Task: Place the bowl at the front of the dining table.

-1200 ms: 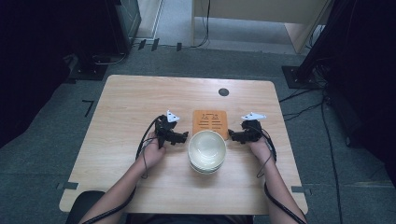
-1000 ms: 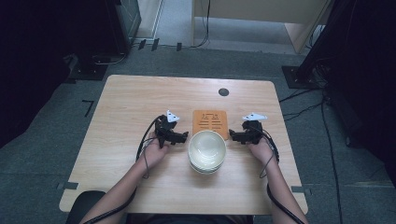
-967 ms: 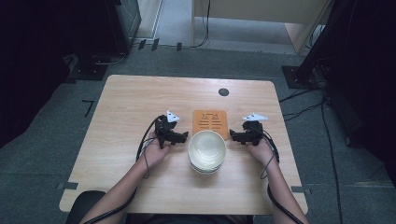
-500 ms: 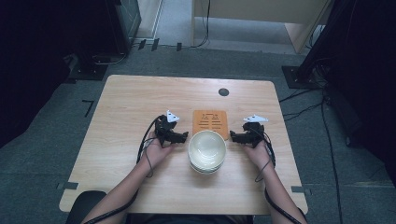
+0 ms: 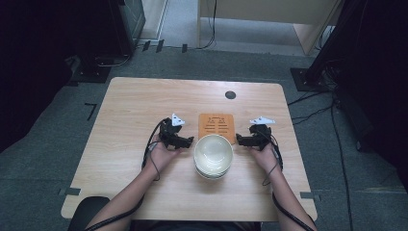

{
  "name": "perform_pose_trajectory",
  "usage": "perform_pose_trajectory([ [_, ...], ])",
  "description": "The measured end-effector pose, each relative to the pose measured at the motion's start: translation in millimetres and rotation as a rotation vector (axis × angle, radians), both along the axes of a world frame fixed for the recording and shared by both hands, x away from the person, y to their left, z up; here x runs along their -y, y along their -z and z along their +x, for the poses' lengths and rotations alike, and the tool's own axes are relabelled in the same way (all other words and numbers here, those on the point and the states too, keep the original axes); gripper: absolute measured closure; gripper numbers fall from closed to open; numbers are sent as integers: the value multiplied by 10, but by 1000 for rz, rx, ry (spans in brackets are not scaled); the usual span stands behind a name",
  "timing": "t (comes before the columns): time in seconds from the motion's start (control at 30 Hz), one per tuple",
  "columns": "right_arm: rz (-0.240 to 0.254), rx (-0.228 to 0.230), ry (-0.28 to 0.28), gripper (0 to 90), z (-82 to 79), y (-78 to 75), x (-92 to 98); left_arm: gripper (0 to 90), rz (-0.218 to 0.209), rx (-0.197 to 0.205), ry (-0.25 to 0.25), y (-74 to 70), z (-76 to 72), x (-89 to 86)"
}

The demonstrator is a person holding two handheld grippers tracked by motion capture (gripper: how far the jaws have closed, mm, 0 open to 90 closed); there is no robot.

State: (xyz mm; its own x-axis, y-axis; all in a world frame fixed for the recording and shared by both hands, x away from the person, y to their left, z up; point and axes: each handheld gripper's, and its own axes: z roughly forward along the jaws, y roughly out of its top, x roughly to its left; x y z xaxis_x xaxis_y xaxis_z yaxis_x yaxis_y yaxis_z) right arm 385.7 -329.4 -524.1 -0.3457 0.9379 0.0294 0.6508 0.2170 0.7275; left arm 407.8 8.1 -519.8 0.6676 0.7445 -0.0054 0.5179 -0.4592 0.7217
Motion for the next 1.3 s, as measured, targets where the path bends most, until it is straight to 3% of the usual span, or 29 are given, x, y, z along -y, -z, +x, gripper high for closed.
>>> perform_pose_trajectory([
  [0.63, 0, 0, 0, 79, 1, 0, 0, 88, 11, -12, 47, -17, 32, -33],
  [0.87, 0, 0, 0, 80, 0, 0, 0, 88, -19, -56, 52, -62, 49, -61],
  [1.3, 0, -1, 0, 80, 0, -1, 0, 88, -51, -86, 79, -156, 36, -74],
])
